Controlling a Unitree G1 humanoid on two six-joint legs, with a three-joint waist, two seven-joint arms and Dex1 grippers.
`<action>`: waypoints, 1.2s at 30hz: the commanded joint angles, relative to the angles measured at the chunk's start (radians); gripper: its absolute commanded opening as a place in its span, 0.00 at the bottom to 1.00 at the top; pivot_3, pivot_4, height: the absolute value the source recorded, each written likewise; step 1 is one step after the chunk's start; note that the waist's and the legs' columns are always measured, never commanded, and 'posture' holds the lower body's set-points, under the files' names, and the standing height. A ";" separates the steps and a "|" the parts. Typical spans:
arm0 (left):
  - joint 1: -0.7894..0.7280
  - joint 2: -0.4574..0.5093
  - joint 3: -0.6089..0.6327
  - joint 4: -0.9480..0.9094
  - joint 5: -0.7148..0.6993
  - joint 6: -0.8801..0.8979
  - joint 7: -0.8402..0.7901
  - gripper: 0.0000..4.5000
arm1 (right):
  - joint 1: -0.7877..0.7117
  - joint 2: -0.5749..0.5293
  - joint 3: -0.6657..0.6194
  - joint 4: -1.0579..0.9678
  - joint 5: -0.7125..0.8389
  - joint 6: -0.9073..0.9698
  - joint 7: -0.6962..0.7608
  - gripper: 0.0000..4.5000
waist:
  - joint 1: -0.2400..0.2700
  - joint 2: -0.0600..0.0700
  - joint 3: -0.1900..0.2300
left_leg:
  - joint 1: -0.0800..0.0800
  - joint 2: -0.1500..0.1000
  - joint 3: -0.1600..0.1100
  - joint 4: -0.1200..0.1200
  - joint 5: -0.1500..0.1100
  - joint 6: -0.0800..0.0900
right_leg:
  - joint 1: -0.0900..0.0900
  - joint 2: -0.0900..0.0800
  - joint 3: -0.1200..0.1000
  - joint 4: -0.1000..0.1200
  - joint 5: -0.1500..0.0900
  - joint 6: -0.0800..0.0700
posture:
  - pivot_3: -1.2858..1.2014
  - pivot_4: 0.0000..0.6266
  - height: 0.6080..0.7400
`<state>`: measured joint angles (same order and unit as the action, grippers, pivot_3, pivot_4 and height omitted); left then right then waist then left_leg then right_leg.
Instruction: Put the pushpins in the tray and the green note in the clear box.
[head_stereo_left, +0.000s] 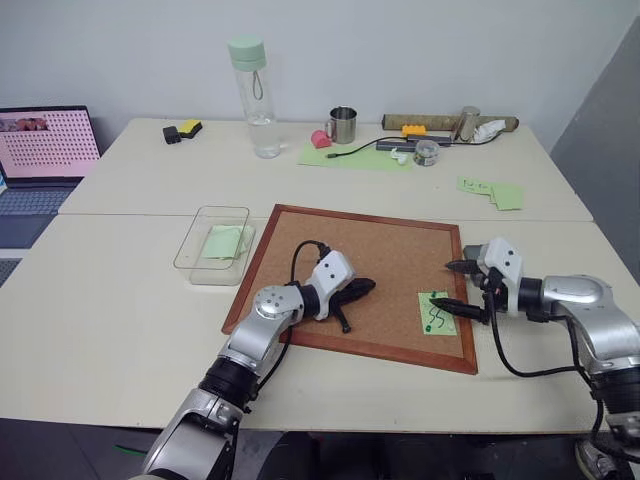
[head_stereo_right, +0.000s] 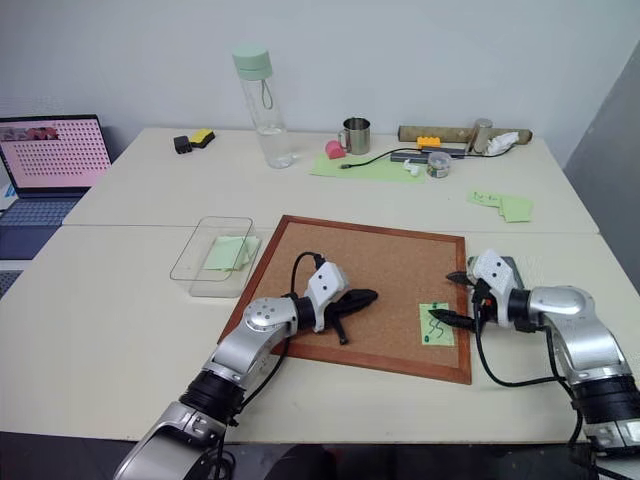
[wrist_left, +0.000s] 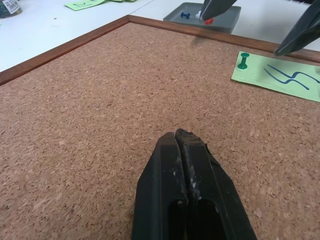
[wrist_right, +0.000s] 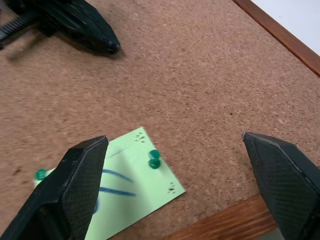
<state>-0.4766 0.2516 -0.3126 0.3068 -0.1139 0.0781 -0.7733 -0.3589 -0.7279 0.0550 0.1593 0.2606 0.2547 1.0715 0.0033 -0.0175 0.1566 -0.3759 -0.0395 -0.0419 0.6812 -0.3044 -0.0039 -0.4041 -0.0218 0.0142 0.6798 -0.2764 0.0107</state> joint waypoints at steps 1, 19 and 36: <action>0.020 0.012 0.019 0.002 0.020 0.014 0.012 0.00 | -0.042 0.012 -0.005 0.047 -0.015 -0.054 0.013 0.90 | -0.001 0.000 0.000 | 0.000 0.000 0.000 0.000 0.000 0.000 | 0.000 0.000 0.000 0.000 0.000 0.000 | 0.52 0.24 1.00; 0.031 0.024 0.039 -0.016 0.022 0.040 0.010 0.00 | -0.036 0.045 -0.003 0.118 -0.040 -0.114 0.055 0.04 | -0.006 0.000 0.000 | 0.001 0.000 0.000 0.000 0.000 0.000 | 0.000 0.000 0.000 0.001 0.000 0.000 | 0.52 0.24 1.00; 0.057 0.021 0.027 0.009 0.039 0.050 0.033 0.00 | 0.006 0.035 -0.094 -0.011 0.084 0.043 0.048 0.02 | -0.004 0.001 0.000 | 0.001 0.000 0.000 0.000 0.000 0.000 | 0.000 0.000 0.000 0.001 0.000 0.000 | 0.52 0.24 1.00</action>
<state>-0.4470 0.2587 -0.2855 0.2762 -0.1102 0.1023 -0.7521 -0.3475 -0.6770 0.0223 0.2097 0.2962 0.2851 1.1254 -0.0012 -0.0170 0.1562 -0.3753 -0.0393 -0.0421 0.6808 -0.3044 -0.0038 -0.4041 -0.0216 0.0143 0.6803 -0.2764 0.0107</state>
